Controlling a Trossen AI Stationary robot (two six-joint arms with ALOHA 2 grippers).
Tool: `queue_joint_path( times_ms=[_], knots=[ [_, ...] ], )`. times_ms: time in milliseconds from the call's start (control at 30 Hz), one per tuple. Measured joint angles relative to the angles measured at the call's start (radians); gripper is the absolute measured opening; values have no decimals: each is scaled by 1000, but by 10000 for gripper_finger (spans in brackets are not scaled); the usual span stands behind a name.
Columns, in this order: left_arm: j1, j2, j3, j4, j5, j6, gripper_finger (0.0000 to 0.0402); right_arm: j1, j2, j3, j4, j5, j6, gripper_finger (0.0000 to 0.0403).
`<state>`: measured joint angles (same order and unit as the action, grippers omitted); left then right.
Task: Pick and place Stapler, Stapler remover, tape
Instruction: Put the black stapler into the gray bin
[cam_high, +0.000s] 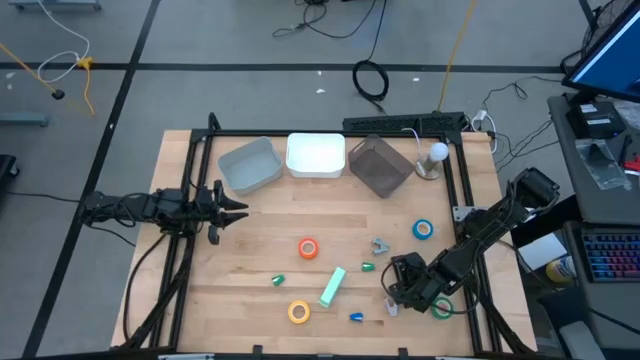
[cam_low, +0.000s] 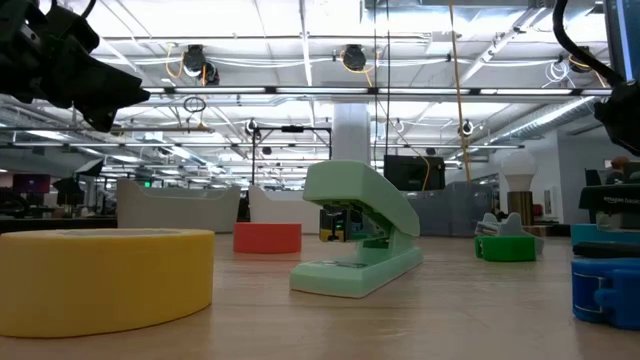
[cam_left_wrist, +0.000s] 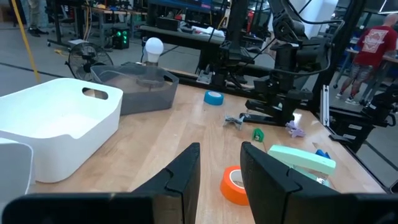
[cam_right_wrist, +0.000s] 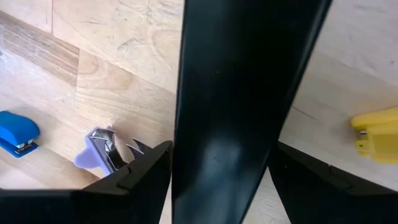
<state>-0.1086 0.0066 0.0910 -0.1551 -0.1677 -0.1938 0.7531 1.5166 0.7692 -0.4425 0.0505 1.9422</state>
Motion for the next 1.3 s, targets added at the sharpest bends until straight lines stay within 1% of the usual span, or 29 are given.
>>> queue_joint_path(
  times_ms=[67,167,267,333,533,800,900,1000,1100,1200,1300],
  knots=[
    [0,0,0,0,0,-19,115,0,0,0,-2,-1,-1,254],
    [0,0,0,0,1,-51,115,-1,1,0,-14,0,53,253],
    [0,0,0,0,1,-55,115,-1,1,-1,-32,1,79,240],
    [0,0,0,0,1,-54,115,-1,1,-1,-40,1,85,222],
    [0,0,0,1,1,-54,115,-1,1,-2,-49,1,87,146],
    [0,0,0,18,0,-55,115,-7,-34,-3,-76,5,86,144],
    [0,0,0,83,0,-55,115,-16,-73,-6,-123,49,85,128],
    [0,0,0,182,-4,-56,115,-30,-118,-9,-174,111,83,128],
    [0,0,0,272,-25,-58,115,-44,-171,-7,-188,150,69,128],
    [0,0,0,334,-36,-63,115,-78,-208,-7,-188,188,12,128],
    [0,0,0,354,-43,-92,115,-124,-233,-6,-176,193,-73,128]
  ],
)
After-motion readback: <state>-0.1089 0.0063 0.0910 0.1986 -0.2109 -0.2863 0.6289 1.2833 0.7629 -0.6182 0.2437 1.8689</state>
